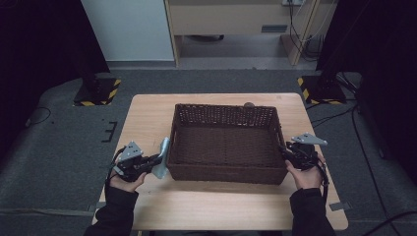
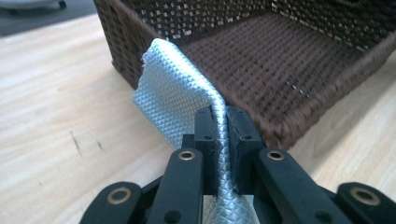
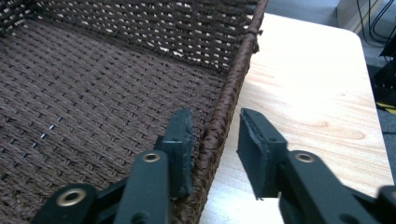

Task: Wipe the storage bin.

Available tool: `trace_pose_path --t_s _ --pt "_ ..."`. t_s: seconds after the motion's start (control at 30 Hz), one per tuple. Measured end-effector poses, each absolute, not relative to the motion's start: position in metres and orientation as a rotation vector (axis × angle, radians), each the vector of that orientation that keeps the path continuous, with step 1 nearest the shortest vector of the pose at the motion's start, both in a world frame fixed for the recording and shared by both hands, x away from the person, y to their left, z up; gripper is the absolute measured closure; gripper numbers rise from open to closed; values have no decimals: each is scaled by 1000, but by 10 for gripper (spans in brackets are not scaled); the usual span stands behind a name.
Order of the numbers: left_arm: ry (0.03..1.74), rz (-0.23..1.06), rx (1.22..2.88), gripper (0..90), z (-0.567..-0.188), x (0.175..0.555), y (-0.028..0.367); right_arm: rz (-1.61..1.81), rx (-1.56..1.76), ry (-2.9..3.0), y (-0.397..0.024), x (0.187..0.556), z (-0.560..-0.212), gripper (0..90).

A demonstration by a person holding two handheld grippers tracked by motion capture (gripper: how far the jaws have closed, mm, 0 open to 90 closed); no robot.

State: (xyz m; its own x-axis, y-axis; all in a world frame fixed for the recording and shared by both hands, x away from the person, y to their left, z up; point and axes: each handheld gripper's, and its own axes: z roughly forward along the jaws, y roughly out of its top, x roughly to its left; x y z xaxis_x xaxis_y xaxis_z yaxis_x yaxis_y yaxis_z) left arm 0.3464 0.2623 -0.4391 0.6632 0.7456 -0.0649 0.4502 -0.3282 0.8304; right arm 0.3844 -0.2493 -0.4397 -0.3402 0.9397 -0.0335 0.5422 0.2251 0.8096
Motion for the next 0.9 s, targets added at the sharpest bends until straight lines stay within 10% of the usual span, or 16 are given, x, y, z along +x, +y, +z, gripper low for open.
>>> trace_pose_path --t_s 0.33,0.9 --pt "980 348 2083 829 -471 340 253 1047 1325 1949 -255 377 -441 463" --pt "940 384 1999 829 -447 320 260 1090 1340 1948 -263 370 -445 412"
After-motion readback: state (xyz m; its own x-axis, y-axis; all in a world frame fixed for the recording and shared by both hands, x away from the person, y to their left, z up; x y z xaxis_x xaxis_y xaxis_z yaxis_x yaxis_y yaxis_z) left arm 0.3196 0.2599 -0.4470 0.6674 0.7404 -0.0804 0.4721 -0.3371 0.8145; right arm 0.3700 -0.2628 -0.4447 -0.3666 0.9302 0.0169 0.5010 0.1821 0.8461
